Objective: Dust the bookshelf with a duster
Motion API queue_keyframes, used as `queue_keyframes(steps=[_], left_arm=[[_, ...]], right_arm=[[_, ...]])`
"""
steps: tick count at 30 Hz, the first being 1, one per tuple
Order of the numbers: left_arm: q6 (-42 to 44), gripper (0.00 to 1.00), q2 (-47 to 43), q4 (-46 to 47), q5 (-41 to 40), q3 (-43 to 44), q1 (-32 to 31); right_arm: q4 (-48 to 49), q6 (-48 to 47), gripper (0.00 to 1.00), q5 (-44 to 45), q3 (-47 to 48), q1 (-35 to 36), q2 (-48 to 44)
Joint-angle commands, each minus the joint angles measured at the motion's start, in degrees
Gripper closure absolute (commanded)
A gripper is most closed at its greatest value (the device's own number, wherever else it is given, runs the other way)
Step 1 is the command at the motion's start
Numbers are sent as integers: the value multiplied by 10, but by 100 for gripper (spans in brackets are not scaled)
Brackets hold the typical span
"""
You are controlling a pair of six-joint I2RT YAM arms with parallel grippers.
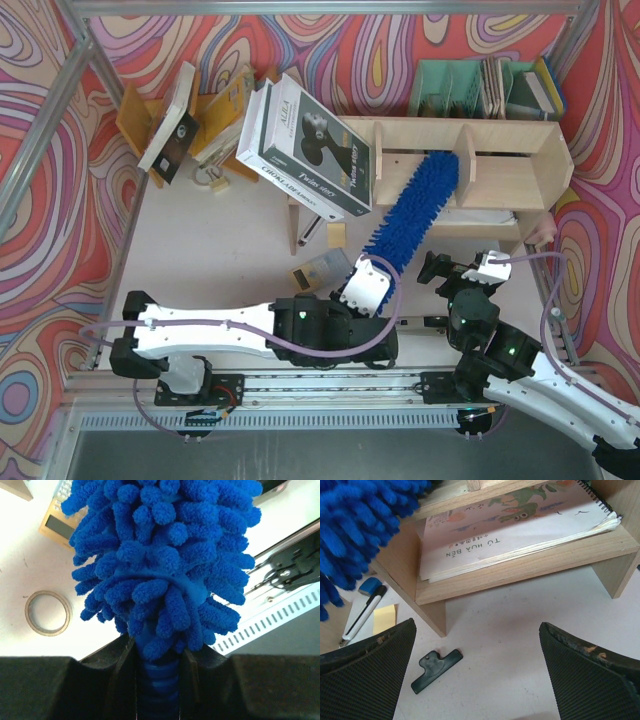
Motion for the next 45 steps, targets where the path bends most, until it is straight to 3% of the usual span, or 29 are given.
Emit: queue_keyframes(steps=[1, 8, 22, 35, 45], left_arm=[[46, 100, -14, 19, -48, 61, 4], [62, 100, 3, -3, -66, 123, 6], [-17, 100, -20, 15, -37, -4, 17], [23, 100, -25, 2, -99, 66, 20], [-7, 100, -26, 18, -67, 9, 21]], right_arm=[[-3, 7, 1, 15, 14, 0, -3], [1, 5, 1, 15, 14, 0, -1], [5, 2, 1, 14, 13, 0, 6], [2, 4, 1, 15, 12, 0, -4], [3, 4, 1, 14, 14, 0, 3]])
